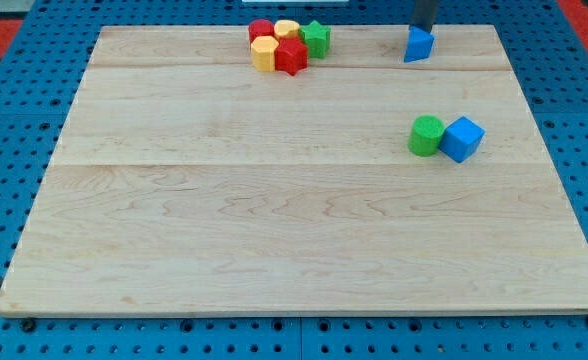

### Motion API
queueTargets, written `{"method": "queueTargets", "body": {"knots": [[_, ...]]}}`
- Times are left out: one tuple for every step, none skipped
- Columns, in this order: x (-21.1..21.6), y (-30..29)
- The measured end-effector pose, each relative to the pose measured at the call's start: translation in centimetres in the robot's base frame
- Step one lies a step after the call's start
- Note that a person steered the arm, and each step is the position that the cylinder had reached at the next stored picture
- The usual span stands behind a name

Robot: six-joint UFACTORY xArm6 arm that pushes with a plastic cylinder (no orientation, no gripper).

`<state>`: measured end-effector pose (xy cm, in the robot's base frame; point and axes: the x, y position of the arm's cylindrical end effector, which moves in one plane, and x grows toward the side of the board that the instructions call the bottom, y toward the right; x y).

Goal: Push the blue triangle parallel to the left of the green circle

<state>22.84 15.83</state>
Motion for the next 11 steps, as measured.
{"method": "queueTargets", "body": {"knots": [[4.1,-3.9],[3.6,-5.7],[0.9,-4.1],[-0.4,-0.5],[2.9,1.4],[5.6,-3.0],[7.7,-2.7],[11.3,-3.6],[13.5,-4.4],[11.6,-6.8],[11.5,-7.8]]}}
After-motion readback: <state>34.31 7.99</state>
